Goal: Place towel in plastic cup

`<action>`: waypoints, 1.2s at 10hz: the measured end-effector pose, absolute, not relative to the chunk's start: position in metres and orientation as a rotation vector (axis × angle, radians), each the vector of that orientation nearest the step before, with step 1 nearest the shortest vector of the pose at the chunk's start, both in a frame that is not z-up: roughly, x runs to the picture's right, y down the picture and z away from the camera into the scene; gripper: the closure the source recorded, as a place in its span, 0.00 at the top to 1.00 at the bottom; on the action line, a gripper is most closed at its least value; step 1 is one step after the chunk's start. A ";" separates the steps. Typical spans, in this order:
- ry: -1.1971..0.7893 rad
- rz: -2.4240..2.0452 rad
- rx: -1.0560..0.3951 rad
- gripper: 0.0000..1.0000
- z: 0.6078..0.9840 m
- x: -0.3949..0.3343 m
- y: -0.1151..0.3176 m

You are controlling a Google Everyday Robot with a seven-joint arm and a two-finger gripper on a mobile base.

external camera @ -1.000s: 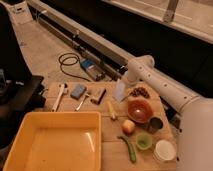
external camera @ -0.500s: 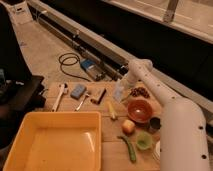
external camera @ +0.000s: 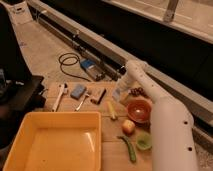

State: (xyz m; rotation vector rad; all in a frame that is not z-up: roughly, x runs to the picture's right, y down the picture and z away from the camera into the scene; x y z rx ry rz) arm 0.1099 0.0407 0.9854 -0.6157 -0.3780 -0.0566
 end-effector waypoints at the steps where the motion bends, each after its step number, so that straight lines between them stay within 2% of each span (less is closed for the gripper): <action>1: -0.379 -0.055 -0.623 0.37 0.985 0.110 0.043; 3: -0.377 -0.057 -0.621 0.16 0.984 0.111 0.042; 5: -0.375 -0.060 -0.621 0.01 0.983 0.111 0.042; 10: -0.381 -0.051 -0.522 0.00 0.945 0.114 0.022; 12: -0.374 -0.066 -0.462 0.00 0.914 0.116 0.004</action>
